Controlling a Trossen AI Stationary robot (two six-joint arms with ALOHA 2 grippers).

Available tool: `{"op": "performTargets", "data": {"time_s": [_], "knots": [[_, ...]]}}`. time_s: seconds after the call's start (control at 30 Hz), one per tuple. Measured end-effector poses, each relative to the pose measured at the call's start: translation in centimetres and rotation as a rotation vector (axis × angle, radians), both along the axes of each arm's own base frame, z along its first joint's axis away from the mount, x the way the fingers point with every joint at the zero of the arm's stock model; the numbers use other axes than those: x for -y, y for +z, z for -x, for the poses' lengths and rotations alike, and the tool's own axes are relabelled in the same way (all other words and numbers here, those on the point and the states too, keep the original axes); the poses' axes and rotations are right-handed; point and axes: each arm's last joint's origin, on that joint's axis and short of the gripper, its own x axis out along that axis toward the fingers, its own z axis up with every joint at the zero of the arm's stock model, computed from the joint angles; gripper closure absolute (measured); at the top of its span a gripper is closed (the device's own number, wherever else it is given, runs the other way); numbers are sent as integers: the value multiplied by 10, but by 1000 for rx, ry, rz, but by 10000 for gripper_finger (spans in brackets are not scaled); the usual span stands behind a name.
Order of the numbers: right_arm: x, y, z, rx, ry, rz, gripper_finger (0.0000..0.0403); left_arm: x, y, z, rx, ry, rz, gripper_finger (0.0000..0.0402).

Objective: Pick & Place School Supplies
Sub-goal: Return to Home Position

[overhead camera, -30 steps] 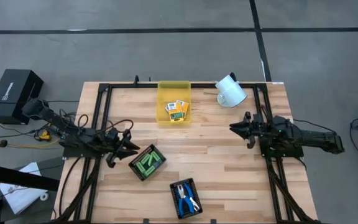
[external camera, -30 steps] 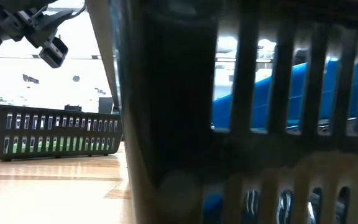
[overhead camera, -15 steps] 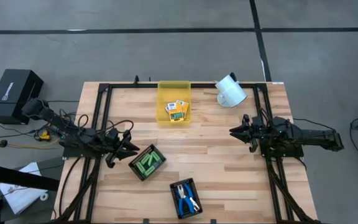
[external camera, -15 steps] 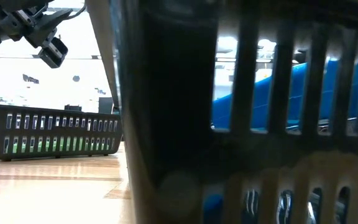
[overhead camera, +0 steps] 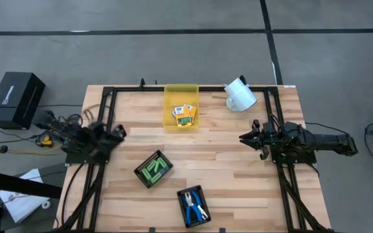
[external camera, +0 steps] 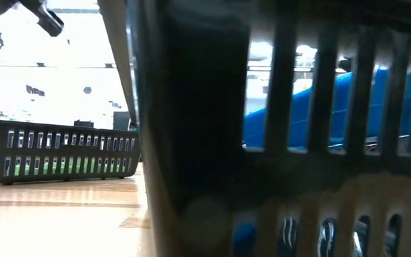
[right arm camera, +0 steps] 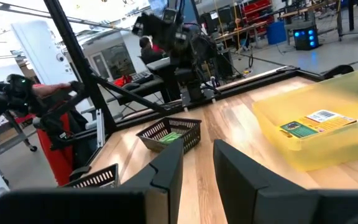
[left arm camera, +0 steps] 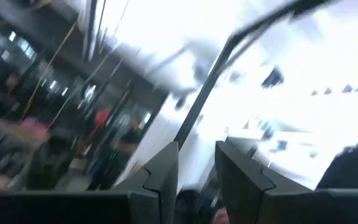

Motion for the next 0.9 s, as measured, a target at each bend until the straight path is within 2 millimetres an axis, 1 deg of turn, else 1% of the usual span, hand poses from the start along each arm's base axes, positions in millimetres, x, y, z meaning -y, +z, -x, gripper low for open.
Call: {"op": "performTargets", "data": {"time_s": [0.1,0.2,0.47,0.67,0.9], "knots": [[0,0,0,0,0,0,321,-6,7,12,94,2,48,302],[0,0,0,0,0,0,321,-9,10,17,141,2,71,302],[0,0,0,0,-4,0,321,-9,10,17,141,2,71,302],[5,0,0,-5,-72,0,321,-9,10,17,141,2,70,302],[5,0,0,-2,-80,0,321,-13,11,19,164,43,75,302]]}}
